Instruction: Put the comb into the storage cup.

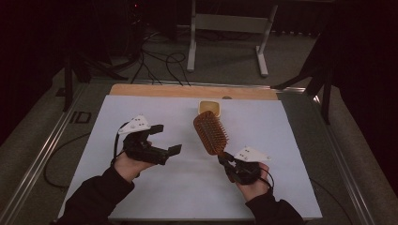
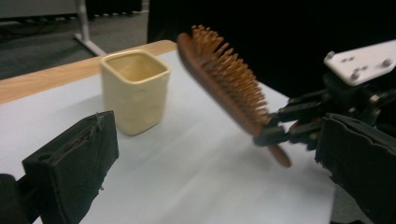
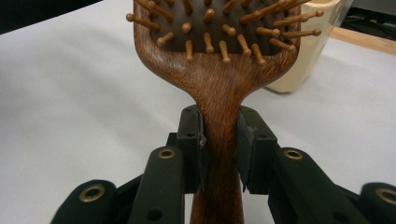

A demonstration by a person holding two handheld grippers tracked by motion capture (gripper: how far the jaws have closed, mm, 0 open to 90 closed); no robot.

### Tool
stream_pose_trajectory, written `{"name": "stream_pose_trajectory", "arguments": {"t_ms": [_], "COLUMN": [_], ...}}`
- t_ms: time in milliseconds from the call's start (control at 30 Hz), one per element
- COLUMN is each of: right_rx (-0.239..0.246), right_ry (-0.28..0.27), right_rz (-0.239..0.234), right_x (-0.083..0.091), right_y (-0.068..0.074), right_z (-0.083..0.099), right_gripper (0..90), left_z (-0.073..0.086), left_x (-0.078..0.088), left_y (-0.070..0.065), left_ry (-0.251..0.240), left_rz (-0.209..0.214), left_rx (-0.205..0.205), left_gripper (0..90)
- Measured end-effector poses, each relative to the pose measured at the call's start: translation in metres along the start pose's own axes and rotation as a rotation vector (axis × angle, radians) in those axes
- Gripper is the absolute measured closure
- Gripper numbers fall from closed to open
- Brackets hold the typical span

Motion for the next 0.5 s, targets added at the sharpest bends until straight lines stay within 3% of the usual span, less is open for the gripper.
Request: {"name": "stream_pose_trajectory", "arguments": {"t_ms": [167,500], "right_rx": [-0.001,-0.004], "right_ry": [0.002,-0.002], "right_rz": [-0.003,0.000], "right_x": [-0.001,0.000], "right_y": [0.001,0.001], "right_z": [0.000,-0.001], "right_gripper": [73.0,73.0], "left_z": [-0.006,-0.018], "left_x": [-0.010,-0.035], "left_y": [-0.005,0.000], "left_ry": [0.006,0.004], "left_rz": [0.017,0.046], "left_rx": [0.003,0.113], "left_gripper": [0.1,0.9]}}
Point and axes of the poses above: each handheld gripper's, and its own axes: x roughly backward along the jaws, z roughly out of its underside, y roughly to its left, the point moved 10 cm from there along -x, roughly forward along the jaws, and after that the axes turned 1 degree about x, right-handed, at the moved point
